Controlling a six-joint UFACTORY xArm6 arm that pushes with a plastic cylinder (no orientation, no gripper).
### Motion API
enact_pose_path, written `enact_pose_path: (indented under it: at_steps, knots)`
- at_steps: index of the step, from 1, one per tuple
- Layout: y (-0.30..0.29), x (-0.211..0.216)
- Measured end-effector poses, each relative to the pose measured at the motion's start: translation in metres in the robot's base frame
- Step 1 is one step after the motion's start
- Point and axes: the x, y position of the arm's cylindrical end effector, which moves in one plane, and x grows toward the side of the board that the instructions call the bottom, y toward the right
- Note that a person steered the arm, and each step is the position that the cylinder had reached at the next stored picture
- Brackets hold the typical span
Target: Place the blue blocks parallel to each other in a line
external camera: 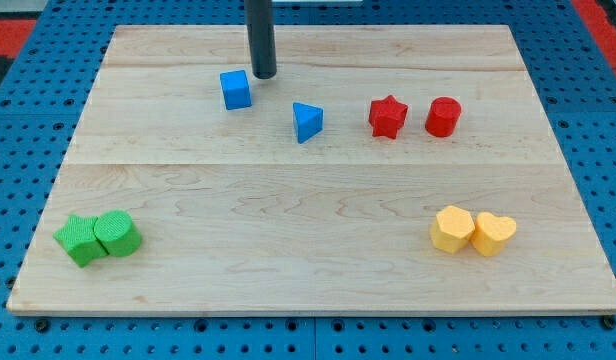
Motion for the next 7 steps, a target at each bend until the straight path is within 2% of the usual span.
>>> enact_pose_path:
  at_steps: [1, 2, 3, 4, 5, 7]
  knots:
    - [-0.037, 0.023]
    - [-0.050, 0.056]
    - [-0.084, 0.068]
    - [-0.091, 0.102]
    - [-0.083, 0.117]
    - [-0.078, 0.114]
